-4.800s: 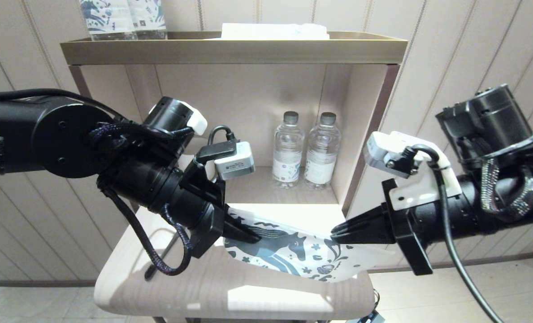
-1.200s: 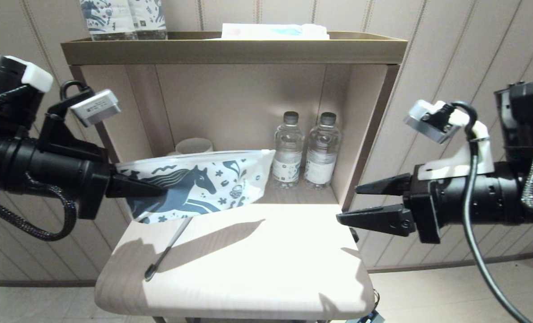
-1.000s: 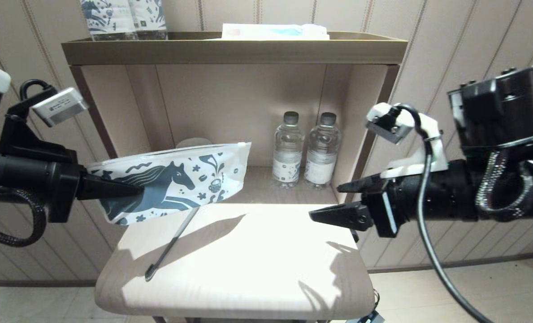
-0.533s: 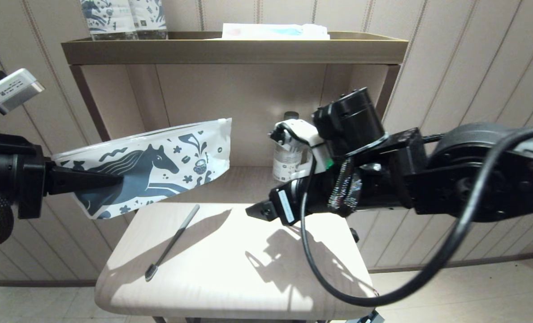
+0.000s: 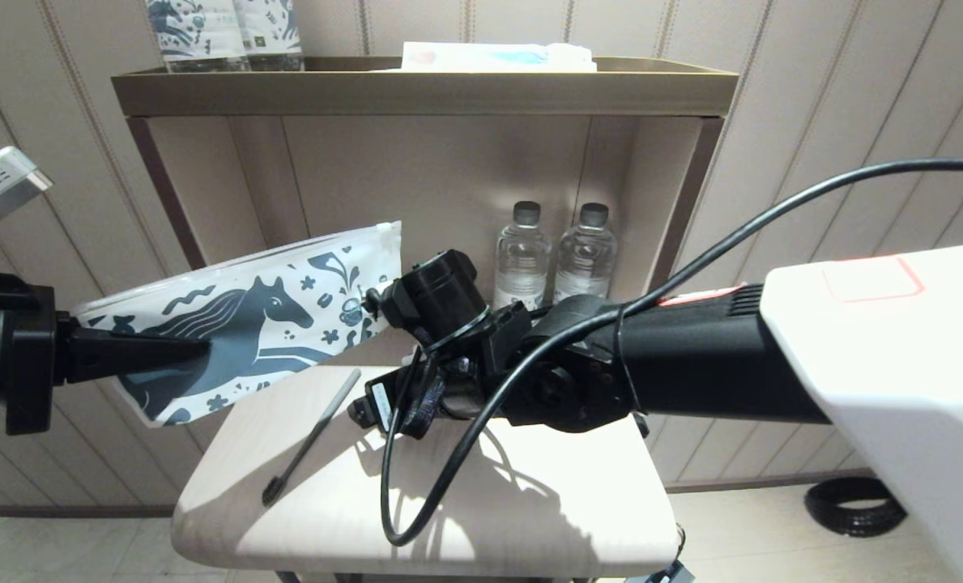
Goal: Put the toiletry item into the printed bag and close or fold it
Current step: Pick up a toothbrush
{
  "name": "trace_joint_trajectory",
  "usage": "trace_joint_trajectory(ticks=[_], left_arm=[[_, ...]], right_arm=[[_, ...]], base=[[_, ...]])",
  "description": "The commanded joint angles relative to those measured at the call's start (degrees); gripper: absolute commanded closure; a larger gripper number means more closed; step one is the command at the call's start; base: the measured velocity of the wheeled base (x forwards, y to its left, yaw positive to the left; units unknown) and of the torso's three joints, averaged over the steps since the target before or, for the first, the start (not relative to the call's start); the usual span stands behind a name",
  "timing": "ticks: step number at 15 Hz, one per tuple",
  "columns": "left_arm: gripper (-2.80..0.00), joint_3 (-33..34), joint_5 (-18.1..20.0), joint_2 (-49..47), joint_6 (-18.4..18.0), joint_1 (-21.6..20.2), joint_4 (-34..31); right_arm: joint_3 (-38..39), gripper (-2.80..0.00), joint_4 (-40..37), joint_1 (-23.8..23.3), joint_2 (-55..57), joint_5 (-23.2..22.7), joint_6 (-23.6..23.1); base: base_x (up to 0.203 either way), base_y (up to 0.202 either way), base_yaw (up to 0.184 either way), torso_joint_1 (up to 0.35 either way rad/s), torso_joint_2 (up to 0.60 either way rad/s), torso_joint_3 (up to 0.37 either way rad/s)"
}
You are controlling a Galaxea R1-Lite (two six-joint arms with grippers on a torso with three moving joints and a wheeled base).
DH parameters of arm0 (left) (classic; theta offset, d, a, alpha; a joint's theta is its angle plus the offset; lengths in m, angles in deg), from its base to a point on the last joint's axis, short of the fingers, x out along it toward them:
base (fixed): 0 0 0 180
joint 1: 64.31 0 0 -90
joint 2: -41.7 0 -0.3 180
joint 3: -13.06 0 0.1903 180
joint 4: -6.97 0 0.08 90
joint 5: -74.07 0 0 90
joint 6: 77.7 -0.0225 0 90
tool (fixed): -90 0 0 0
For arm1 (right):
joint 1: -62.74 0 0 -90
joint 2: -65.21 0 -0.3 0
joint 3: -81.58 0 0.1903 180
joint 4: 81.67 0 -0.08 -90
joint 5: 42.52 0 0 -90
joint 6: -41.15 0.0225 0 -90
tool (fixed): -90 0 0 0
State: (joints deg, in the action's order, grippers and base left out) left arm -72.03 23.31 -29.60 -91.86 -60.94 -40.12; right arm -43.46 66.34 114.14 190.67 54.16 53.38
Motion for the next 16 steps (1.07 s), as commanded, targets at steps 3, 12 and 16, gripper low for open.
trace_joint_trajectory(ticks=[3,12,16], left_arm=[[0.00,1.8,0.4,2.1,0.4,-0.8,0.1],[0.00,4.9,1.5,5.3,1.9,-2.0,3.0],[0.00,6.8,1.6,5.9,2.0,-2.1,5.1]], right_arm=[[-8.3,-2.80,0.2,1.1,6.4,5.6,0.7],[-9.5,-2.80,7.2,4.4,10.0,8.9,-1.2],[-9.3,-2.80,7.9,4.3,11.8,11.3,-1.5]], base=[[0.000,0.000,0.000,0.000,0.00,0.000],[0.000,0.000,0.000,0.000,0.00,0.000],[0.000,0.000,0.000,0.000,0.00,0.000]])
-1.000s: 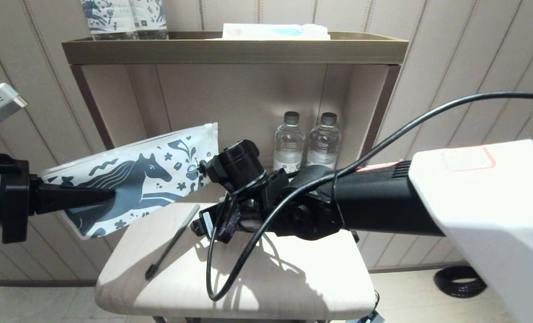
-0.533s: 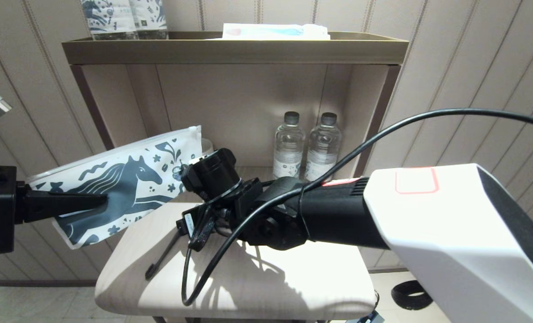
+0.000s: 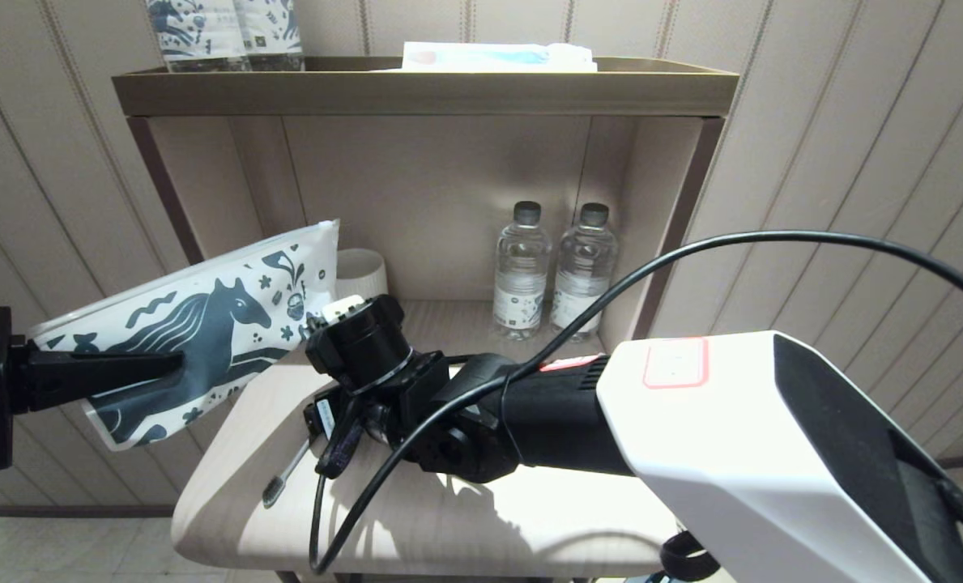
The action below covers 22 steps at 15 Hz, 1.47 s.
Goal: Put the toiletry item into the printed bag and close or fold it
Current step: Pick up a toothbrush
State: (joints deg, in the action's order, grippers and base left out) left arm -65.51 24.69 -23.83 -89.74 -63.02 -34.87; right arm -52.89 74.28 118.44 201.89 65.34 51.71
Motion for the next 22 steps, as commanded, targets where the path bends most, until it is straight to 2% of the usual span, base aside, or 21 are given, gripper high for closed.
trace_joint_trajectory(ticks=[1,4,22], left_arm=[[0.00,0.5,0.3,0.2,-0.1,0.0,-0.1],[0.00,1.5,0.3,0.3,-0.1,-0.1,-0.1],[0.00,2.1,0.3,0.1,-0.3,-0.3,0.8]], right_arm=[[0.1,-2.80,0.0,0.0,1.0,0.5,-0.4],[0.1,-2.80,0.0,0.1,1.2,1.0,-1.6],[0.9,-2.80,-1.5,0.6,-0.3,1.7,-1.5]], base=[[0.000,0.000,0.000,0.000,0.00,0.000],[0.000,0.000,0.000,0.000,0.00,0.000],[0.000,0.000,0.000,0.000,0.00,0.000]])
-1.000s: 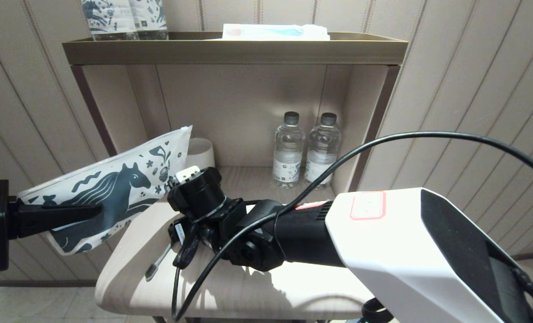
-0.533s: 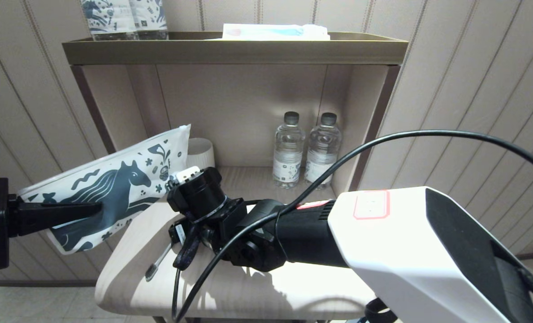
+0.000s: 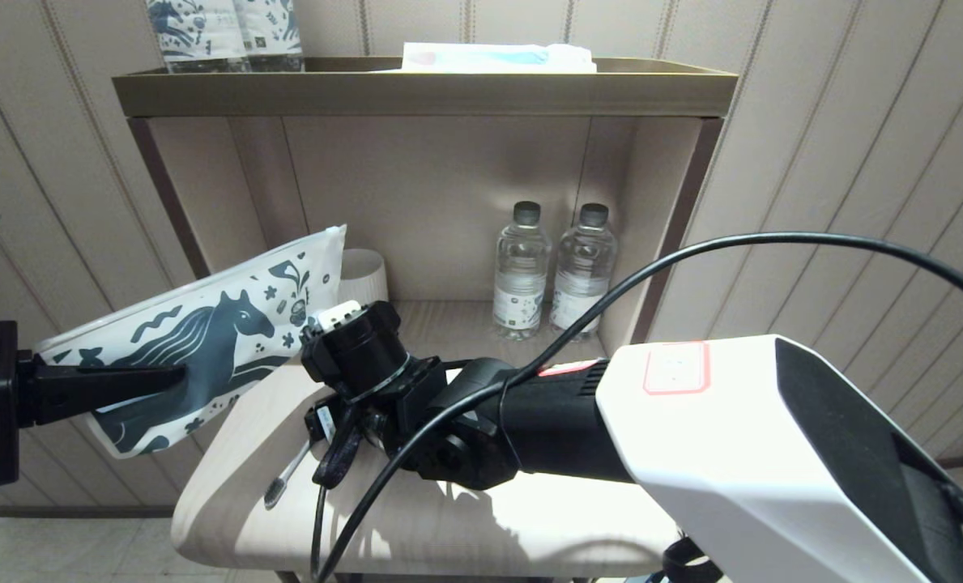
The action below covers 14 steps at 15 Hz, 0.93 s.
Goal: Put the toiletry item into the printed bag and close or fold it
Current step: Pick up a toothbrush
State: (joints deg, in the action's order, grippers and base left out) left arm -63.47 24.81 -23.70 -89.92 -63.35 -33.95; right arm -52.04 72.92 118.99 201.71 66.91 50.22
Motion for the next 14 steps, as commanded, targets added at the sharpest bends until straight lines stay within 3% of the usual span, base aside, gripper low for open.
trace_joint_trajectory(ticks=[1,14], left_arm=[[0.00,0.1,0.1,-0.1,-0.1,0.0,-0.1],[0.00,0.1,0.2,0.1,-0.1,0.0,-0.1]], right_arm=[[-0.1,-2.80,-0.2,0.1,-0.1,0.1,0.0],[-0.2,-2.80,-0.2,0.0,-0.3,0.1,0.0]], base=[[0.000,0.000,0.000,0.000,0.00,0.000],[0.000,0.000,0.000,0.000,0.00,0.000]])
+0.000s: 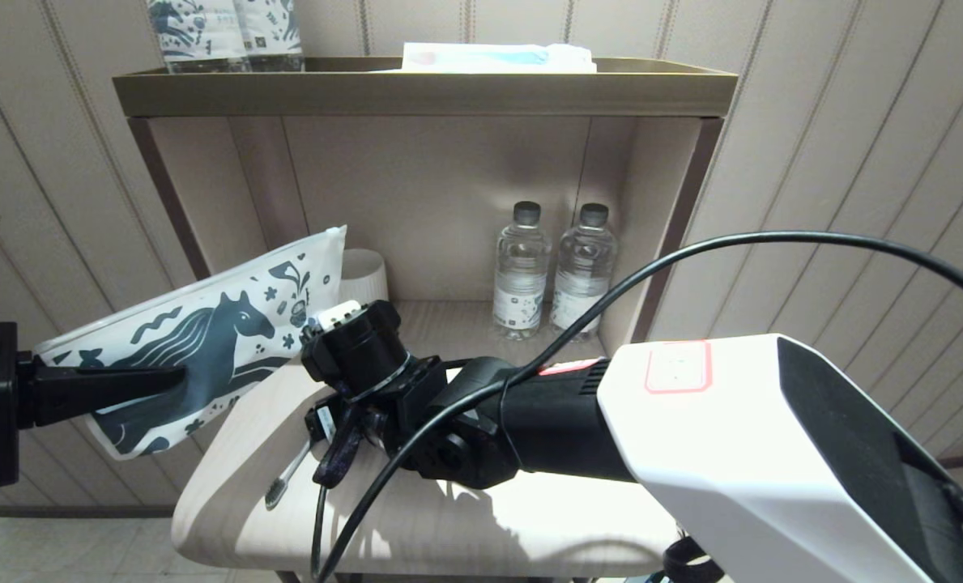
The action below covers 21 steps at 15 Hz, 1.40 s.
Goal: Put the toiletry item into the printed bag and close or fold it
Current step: Pick up a toothbrush
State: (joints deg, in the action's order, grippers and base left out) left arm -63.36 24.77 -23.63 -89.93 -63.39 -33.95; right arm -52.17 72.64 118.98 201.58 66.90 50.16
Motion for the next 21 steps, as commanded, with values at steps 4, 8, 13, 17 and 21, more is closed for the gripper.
trace_joint_trajectory(ticks=[4,8,13,17,21], left_arm=[[0.00,0.1,0.3,0.0,-0.1,0.0,-0.1],[0.00,0.1,0.3,0.0,-0.1,0.0,-0.1],[0.00,0.6,0.4,-0.1,-0.1,0.0,0.0],[0.00,0.8,0.6,-0.1,-0.1,0.0,0.0],[0.00,1.0,0.8,-0.1,-0.1,0.0,-0.1]], right_arm=[[-0.3,-2.80,0.2,0.0,-1.2,0.1,0.1],[-0.3,-2.80,0.2,0.0,-1.7,0.1,0.2],[-0.2,-2.80,0.1,-0.1,-0.9,0.0,0.0],[-0.2,-2.80,0.1,-0.1,-0.7,0.0,0.0],[-0.2,-2.80,0.1,-0.1,-0.5,-0.1,0.0]], base=[[0.000,0.000,0.000,0.000,0.00,0.000],[0.000,0.000,0.000,0.000,0.00,0.000],[0.000,0.000,0.000,0.000,0.00,0.000],[0.000,0.000,0.000,0.000,0.00,0.000],[0.000,0.000,0.000,0.000,0.00,0.000]])
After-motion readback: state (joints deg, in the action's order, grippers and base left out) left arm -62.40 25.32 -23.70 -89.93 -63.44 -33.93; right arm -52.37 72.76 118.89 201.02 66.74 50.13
